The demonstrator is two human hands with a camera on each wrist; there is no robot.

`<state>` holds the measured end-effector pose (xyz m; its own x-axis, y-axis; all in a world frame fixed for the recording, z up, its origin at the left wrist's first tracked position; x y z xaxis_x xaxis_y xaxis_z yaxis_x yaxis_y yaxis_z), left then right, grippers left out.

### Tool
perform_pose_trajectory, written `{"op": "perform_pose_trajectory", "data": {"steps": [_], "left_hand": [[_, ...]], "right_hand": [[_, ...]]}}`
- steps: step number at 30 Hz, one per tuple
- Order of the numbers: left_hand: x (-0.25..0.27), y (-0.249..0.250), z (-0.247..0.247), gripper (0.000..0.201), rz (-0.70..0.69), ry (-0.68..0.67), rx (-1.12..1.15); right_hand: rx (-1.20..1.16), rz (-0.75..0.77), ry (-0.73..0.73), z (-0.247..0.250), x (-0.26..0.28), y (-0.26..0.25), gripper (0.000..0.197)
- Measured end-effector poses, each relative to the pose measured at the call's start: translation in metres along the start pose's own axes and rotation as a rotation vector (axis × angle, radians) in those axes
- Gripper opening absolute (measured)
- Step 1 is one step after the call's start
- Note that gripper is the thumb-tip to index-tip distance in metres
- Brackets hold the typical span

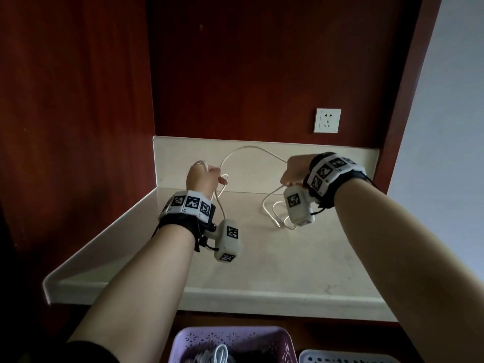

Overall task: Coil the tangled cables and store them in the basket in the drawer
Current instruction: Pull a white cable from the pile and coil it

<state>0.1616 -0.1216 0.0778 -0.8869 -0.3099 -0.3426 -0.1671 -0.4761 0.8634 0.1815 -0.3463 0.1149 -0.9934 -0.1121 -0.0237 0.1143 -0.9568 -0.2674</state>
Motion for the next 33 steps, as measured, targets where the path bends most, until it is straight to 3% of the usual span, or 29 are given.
{"op": "perform_pose_trajectory", "data": {"steps": [3, 6, 8, 12, 15, 19, 21, 24, 27, 30, 33], "left_hand": [[-0.001, -0.005, -0.007, 0.016, -0.029, -0.022, -0.060], [0.009, 0.009, -0.023, 0.019, -0.141, -0.172, -0.042], [0.020, 0.019, -0.033, 0.020, -0.200, -0.285, -0.018], [0.031, 0.016, -0.039, 0.028, -0.244, -0.341, -0.036], [0.034, 0.000, -0.038, 0.024, -0.173, -0.290, -0.044], [0.036, -0.015, -0.037, 0.036, -0.165, -0.188, -0.247], [0.037, -0.023, -0.037, 0.031, -0.174, -0.162, -0.323], [0.040, -0.033, -0.039, 0.028, -0.129, -0.170, -0.400], [0.045, -0.039, -0.039, 0.035, -0.111, -0.195, -0.447], [0.058, -0.037, -0.035, 0.039, -0.122, -0.259, -0.460], [0.071, -0.036, -0.033, 0.026, -0.106, -0.349, -0.375]], "right_hand": [[-0.302, 0.146, 0.059, 0.014, 0.009, -0.031, 0.026], [-0.396, 0.323, 0.097, 0.008, 0.018, -0.063, 0.015], [-0.325, 0.366, -0.004, -0.013, 0.021, -0.077, 0.039], [-0.219, 0.315, 0.059, -0.033, 0.017, -0.066, 0.011], [-0.126, 0.185, 0.093, -0.042, 0.016, -0.031, 0.017], [-0.005, -0.156, 0.251, -0.057, 0.027, 0.032, 0.024], [0.053, -0.249, 0.243, -0.069, 0.034, 0.045, 0.025], [-0.005, -0.231, 0.320, -0.066, 0.037, 0.036, 0.027], [-0.221, -0.098, 0.437, -0.060, 0.041, 0.014, 0.031], [-0.549, 0.035, 0.252, -0.083, 0.046, -0.002, 0.023], [-0.600, 0.140, 0.081, -0.111, 0.055, -0.018, 0.016]]}}
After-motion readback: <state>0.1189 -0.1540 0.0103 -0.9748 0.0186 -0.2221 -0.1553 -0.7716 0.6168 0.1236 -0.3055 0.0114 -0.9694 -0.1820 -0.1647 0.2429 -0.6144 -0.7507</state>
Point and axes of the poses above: each hand's wrist, its own x-axis away from the middle knuckle, its own z-axis out of the back of the hand, y = z × x, the point moved 7 cm from there along -x, towards the middle knuckle, and after that the axes turned 11 degrees about -x, right-handed, at the moved point
